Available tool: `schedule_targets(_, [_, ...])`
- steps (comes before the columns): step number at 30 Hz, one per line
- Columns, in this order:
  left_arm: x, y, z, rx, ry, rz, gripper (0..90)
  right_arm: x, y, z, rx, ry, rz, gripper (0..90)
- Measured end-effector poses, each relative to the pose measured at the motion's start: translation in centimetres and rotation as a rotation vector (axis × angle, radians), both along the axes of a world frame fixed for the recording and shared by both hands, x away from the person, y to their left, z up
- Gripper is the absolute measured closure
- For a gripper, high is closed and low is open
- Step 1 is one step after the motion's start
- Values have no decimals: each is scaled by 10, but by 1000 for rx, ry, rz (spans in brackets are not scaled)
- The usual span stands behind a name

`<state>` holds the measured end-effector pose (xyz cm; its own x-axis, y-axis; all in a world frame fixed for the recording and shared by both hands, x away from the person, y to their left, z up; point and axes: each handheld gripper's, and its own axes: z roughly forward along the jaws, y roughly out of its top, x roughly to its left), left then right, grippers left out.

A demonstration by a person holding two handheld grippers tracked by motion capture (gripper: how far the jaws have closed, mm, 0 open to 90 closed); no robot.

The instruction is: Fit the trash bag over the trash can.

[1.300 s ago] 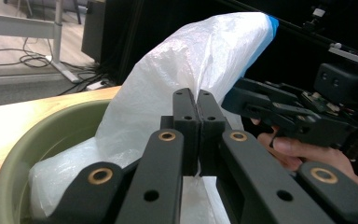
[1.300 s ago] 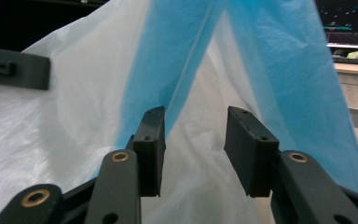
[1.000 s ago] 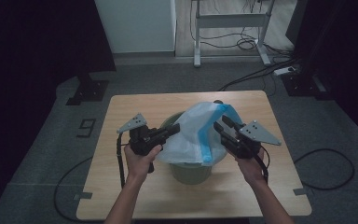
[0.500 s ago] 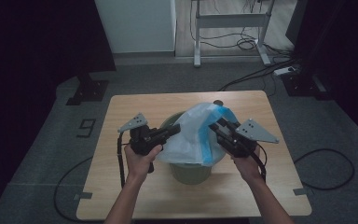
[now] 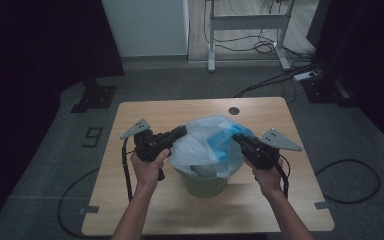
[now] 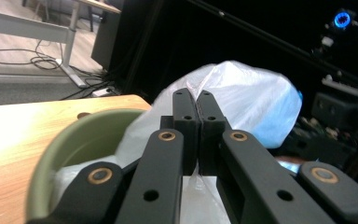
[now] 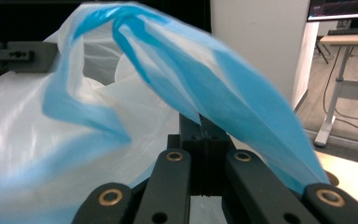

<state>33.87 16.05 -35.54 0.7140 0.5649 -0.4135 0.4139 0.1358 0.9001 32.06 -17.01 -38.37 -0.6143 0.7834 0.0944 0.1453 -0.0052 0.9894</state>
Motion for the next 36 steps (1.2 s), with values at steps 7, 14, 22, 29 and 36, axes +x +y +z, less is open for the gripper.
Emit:
schedule_targets(7, [20, 13, -6, -60, 24, 58, 899, 10, -11, 4, -38, 4, -12, 890])
schedule_targets(14, [38, 28, 4, -112, -5, 98, 900, 38, -18, 24, -58, -13, -72, 890])
schedule_targets(22, [19, 41, 13, -82, -80, 84, 900, 27, -20, 42, -60, -86, -95, 890])
schedule_targets(29, [-21, 54, -18, -76, -58, 33, 898, -23, -32, 6, 1, -30, -34, 890])
schedule_targets(36, [-53, 60, -44, -56, -45, 5, 898, -68, -32, -24, 5, -6, 48, 890])
